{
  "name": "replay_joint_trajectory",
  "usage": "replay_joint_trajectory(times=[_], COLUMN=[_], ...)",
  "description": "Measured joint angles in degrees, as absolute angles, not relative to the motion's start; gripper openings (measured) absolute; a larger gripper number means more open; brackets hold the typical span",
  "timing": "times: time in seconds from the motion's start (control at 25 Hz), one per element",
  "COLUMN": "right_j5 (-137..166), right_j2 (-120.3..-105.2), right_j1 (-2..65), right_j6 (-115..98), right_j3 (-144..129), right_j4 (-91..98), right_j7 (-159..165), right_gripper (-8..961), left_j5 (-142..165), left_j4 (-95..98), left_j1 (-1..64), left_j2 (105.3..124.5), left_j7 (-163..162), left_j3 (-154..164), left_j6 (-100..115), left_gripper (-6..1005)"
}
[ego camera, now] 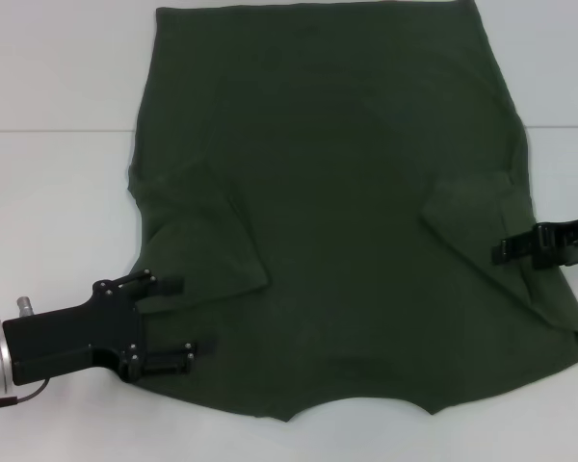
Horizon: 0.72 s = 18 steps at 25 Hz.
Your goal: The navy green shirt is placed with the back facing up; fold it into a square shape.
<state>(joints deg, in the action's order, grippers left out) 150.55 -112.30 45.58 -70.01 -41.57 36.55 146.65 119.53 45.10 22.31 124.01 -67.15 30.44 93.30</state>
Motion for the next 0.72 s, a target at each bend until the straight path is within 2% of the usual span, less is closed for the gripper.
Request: replay_joint_trajectory(times=[0.72], right_j5=[150.6], right_j2=[-113.44], right_j1=[47.4], right_j6=[-69.2], right_j3=[-42.1], right_j4=[34.9], right_j7=[145.7], right_gripper=[733], left_j5=[119.6], left_j4=[45.1], left_j1=[22.3], left_j2=[124.01], left_j7=[-67.0], left_j3=[30.5], left_j6=[92.4], left_gripper=[905])
